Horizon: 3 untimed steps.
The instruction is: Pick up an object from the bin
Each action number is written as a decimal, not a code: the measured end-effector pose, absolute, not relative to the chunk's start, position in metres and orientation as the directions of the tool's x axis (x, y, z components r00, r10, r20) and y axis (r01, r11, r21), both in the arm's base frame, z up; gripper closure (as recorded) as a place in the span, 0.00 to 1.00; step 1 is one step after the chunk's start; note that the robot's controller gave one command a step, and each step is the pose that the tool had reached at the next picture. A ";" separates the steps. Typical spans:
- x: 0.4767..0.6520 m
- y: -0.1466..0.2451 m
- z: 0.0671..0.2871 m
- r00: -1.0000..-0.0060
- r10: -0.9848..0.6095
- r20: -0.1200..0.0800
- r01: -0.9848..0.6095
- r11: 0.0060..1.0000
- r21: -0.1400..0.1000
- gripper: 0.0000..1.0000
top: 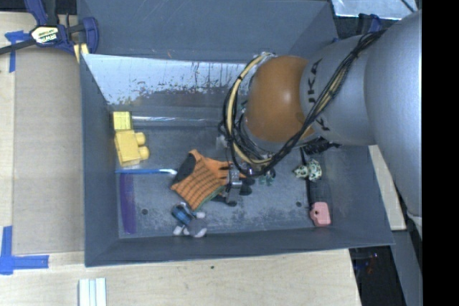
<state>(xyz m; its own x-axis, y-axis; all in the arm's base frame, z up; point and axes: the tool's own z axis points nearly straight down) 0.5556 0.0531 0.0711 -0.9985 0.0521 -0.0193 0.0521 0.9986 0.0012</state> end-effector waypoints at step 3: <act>0.549 0.074 0.077 -0.998 0.051 -0.023 0.051 0.999 -0.001 1.00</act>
Offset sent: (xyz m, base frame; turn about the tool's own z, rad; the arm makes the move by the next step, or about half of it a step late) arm 0.0000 0.0000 0.0000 0.0000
